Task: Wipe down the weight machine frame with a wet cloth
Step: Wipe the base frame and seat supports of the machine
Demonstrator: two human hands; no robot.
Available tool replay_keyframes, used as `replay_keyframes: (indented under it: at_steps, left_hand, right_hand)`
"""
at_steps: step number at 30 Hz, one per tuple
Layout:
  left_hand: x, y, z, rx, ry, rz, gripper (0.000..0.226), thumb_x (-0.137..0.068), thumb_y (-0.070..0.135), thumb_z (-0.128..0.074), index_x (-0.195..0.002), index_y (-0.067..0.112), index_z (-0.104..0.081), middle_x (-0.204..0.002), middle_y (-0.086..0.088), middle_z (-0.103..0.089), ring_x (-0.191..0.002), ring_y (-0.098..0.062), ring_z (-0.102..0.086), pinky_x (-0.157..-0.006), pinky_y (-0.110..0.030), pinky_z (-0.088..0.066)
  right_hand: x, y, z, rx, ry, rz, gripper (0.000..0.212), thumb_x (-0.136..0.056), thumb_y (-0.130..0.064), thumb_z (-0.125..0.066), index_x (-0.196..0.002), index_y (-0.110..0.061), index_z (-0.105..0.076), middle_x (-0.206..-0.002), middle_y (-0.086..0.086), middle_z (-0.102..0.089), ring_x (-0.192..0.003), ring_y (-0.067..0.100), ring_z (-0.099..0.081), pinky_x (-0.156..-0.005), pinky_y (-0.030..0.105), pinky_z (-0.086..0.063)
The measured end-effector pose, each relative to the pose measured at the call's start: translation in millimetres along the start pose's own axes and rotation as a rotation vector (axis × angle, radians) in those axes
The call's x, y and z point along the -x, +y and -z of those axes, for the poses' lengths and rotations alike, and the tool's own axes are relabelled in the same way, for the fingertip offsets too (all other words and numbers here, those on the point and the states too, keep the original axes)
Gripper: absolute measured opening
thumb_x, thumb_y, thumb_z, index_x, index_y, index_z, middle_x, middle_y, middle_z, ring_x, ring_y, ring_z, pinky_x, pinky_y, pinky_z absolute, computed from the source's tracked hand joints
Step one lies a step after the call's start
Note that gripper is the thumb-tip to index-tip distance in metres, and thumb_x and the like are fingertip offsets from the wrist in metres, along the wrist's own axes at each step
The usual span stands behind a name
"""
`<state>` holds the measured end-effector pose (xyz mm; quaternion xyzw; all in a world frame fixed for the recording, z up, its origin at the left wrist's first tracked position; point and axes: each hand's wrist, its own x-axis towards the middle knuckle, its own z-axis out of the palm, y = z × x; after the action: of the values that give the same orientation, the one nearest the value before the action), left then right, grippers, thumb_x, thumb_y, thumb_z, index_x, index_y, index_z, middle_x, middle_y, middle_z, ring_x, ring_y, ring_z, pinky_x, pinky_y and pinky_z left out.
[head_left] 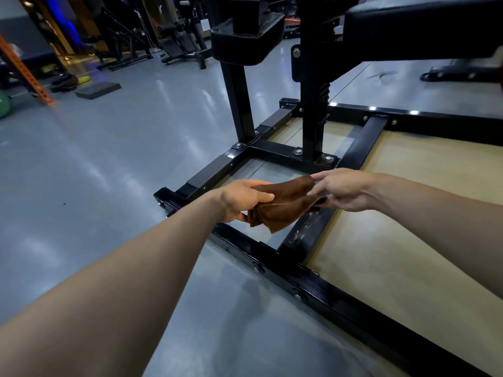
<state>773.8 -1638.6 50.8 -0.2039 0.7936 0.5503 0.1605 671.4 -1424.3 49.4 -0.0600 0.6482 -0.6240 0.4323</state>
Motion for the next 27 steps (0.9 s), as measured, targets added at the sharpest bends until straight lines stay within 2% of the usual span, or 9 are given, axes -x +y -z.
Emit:
replay_keyframes:
  at_steps: [4, 7, 9, 11, 14, 18, 21, 24, 27]
  left_hand:
    - [4, 2, -4, 0.015, -0.027, -0.015, 0.026, -0.106, 0.026, -0.056, -0.13, 0.029, -0.064, -0.115, -0.004, -0.076, -0.11, -0.026, -0.07, -0.095, -0.044, -0.056]
    - [4, 2, -4, 0.06, 0.009, -0.019, 0.025, -0.105, 0.024, -0.057, -0.13, 0.025, -0.065, -0.119, -0.006, -0.073, -0.113, -0.027, -0.067, -0.102, -0.045, -0.053]
    - [2, 0, -4, 0.053, 0.034, -0.035, 0.026, -0.105, 0.02, -0.057, -0.129, 0.024, -0.065, -0.12, -0.004, -0.072, -0.113, -0.025, -0.067, -0.103, -0.046, -0.052]
    - [2, 0, -7, 0.054, 0.045, -0.052, 0.026, -0.105, 0.018, -0.056, -0.128, 0.025, -0.066, -0.119, -0.004, -0.073, -0.112, -0.025, -0.069, -0.099, -0.046, -0.054]
    - [4, 3, -10, 0.099, 0.037, -0.055, 0.029, -0.106, 0.017, -0.054, -0.132, 0.025, -0.064, -0.121, -0.008, -0.071, -0.113, -0.027, -0.068, -0.092, -0.044, -0.057]
    - [4, 7, -9, 0.246, 0.046, -0.048, 0.03, -0.104, 0.012, -0.053, -0.127, 0.028, -0.065, -0.122, -0.013, -0.072, -0.111, -0.03, -0.069, -0.09, -0.045, -0.059]
    - [4, 10, -7, 0.389, 0.031, -0.056, 0.031, -0.103, 0.011, -0.053, -0.13, 0.023, -0.064, -0.115, -0.013, -0.071, -0.095, -0.027, -0.069, -0.074, -0.041, -0.059]
    - [8, 10, -4, 0.461, -0.013, -0.072, 0.034, -0.101, 0.011, -0.051, -0.132, 0.017, -0.065, -0.109, -0.015, -0.068, -0.089, -0.029, -0.065, -0.07, -0.039, -0.056]
    - [12, 9, 3, 0.522, -0.086, -0.092, 0.038, -0.098, 0.009, -0.049, -0.132, 0.013, -0.067, -0.103, -0.017, -0.065, -0.082, -0.03, -0.063, -0.061, -0.035, -0.052]
  right_hand:
    - [-2, 2, 2, -0.08, 0.02, -0.052, 0.064, -0.091, 0.023, -0.053, -0.145, -0.012, -0.051, -0.139, 0.028, -0.049, -0.112, 0.032, -0.067, -0.072, 0.034, -0.065]
    - [-8, -3, 5, -0.312, 0.042, -0.097, 0.038, -0.098, 0.015, -0.05, -0.124, -0.01, -0.063, -0.124, 0.022, -0.057, -0.095, 0.028, -0.071, -0.065, 0.033, -0.065]
    - [-13, -5, 8, -0.51, 0.113, -0.158, 0.032, -0.1, 0.006, -0.056, -0.13, -0.002, -0.062, -0.122, 0.025, -0.059, -0.095, 0.034, -0.071, -0.056, 0.035, -0.064]
    - [-16, -5, 10, -0.572, 0.149, -0.155, 0.035, -0.098, 0.006, -0.057, -0.132, 0.001, -0.059, -0.125, 0.026, -0.057, -0.102, 0.038, -0.07, -0.062, 0.036, -0.065]
    - [-8, -4, 3, -0.427, 0.069, -0.085, 0.034, -0.092, 0.013, -0.051, -0.123, 0.0, -0.057, -0.135, 0.023, -0.051, -0.112, 0.032, -0.064, -0.088, 0.031, -0.062]
    - [-2, -4, 0, 0.188, -0.082, 0.084, 0.088, -0.087, 0.027, -0.048, -0.157, -0.025, -0.035, -0.144, 0.013, -0.048, -0.129, 0.032, -0.057, -0.102, 0.034, -0.05]
    - [2, -2, -5, 0.588, -0.015, 0.194, 0.065, -0.089, 0.012, -0.068, -0.14, -0.025, -0.055, -0.127, 0.009, -0.062, -0.108, 0.027, -0.067, -0.09, 0.036, -0.058]
    - [-1, 5, -6, 0.538, 0.044, 0.269, 0.039, -0.089, -0.011, -0.079, -0.124, -0.02, -0.065, -0.114, 0.01, -0.07, -0.094, 0.021, -0.071, -0.069, 0.025, -0.056]
    - [-6, 4, -1, 0.368, 0.045, 0.241, 0.029, -0.089, -0.028, -0.081, -0.116, -0.022, -0.072, -0.116, 0.009, -0.073, -0.11, 0.024, -0.067, -0.083, 0.034, -0.05]
